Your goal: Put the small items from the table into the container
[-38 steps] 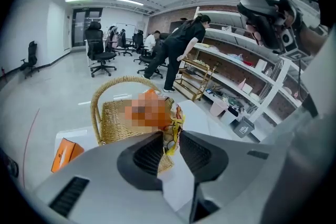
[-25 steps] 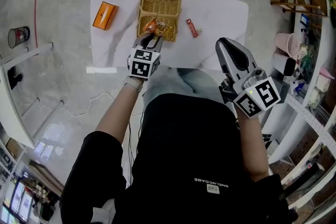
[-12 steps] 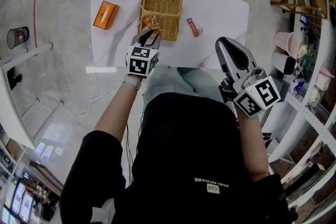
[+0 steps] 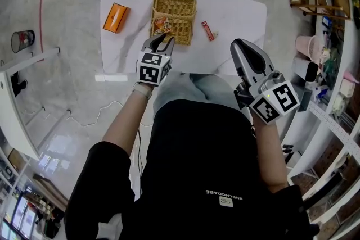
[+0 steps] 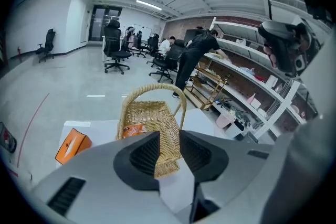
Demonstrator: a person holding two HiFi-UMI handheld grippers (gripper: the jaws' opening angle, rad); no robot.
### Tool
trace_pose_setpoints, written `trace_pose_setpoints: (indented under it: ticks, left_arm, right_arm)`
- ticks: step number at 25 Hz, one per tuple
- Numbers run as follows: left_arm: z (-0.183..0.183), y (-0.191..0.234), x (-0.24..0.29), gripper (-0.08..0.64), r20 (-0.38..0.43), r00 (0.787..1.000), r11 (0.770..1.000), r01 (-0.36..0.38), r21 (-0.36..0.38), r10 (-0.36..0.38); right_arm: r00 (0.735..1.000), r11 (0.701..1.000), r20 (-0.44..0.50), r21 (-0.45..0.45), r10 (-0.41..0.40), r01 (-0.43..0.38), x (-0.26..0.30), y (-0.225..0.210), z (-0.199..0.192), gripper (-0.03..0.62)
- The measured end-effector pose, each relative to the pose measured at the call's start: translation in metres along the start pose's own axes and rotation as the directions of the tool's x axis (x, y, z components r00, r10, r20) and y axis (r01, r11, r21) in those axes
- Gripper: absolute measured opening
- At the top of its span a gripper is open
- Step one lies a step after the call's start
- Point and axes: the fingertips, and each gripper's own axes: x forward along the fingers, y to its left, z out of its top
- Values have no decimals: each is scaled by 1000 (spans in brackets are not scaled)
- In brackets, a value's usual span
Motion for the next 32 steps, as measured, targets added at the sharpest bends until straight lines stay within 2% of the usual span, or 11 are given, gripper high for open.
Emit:
trace_pose_setpoints:
  ticks: [9,15,19,27,32]
  left_arm:
    - [50,-31,-37,101,97,995,998,20,51,-25]
    - [95,-63,-62,101,176,982,994,55,96,-72]
    - [122,-91,-80,100,211,972,986,72,151,-103]
    - [176,-160,-112,100,278,938,955,134,266,-209]
    - [206,-202,-133,100,311,906,928,183,325,-288]
  right_arm:
    - [998,999,56,-18,28,-27,-12,16,16,14]
    - [994,1000,107,-13,28,-27,-28,22,31,14]
    - [990,1000,143,-17,20,-17,-46,24,42,14]
    - [971,999,238,-41,8,2,-87,23,71,14]
    - [960,999,279,-52,9,6,-107,22,86,14]
